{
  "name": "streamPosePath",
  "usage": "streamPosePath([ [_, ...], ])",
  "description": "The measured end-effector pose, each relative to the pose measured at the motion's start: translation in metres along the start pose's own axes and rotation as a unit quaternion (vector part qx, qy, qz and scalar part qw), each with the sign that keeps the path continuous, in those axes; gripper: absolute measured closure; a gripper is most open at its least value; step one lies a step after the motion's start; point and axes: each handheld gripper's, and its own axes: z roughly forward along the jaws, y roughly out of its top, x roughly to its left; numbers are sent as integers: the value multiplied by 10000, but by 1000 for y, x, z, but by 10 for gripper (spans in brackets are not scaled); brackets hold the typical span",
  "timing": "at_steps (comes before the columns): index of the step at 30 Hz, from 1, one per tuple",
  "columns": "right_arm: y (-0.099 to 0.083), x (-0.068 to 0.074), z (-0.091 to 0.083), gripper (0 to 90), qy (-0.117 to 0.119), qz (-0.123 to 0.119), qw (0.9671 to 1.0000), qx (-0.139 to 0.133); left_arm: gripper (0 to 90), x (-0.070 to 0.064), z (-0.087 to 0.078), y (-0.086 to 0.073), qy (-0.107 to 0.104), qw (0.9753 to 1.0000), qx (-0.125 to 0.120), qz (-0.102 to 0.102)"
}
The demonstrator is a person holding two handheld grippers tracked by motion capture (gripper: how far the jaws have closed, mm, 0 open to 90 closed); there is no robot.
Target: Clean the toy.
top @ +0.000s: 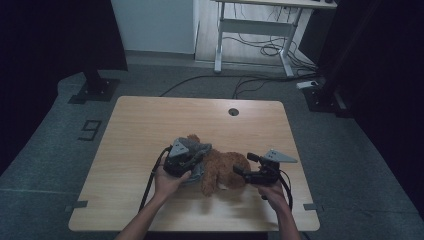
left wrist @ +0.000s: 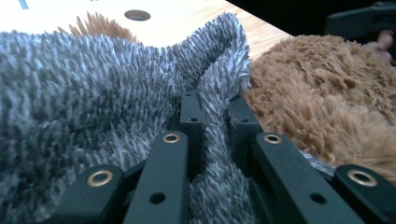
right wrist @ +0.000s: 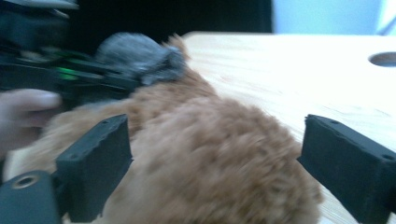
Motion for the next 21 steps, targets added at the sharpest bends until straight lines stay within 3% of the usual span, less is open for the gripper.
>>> streamPosePath([
  [4,-6,1,17,0,-105,-63,9971,756,799,-4,-7,-6,-10,9999,-63,82],
  [8,-18,-5,25,0,123,358,9940,1024,798,-5,-12,-11,-83,9999,-98,57],
  [11,-25,-6,30,12,268,508,9902,1276,798,-7,-15,-13,-93,9999,-98,70],
  [13,-26,-5,31,52,288,524,9895,1318,797,-7,-16,-14,-67,9999,-105,89],
  [14,-26,-4,29,166,339,432,9898,1312,797,-7,-18,-16,-82,9999,-132,69],
  [16,-26,-2,26,302,347,263,9911,1254,797,-6,-19,-17,-105,9998,-165,34],
  [21,-22,3,22,416,254,-252,9946,975,795,-5,-22,-16,-65,9997,-247,26],
])
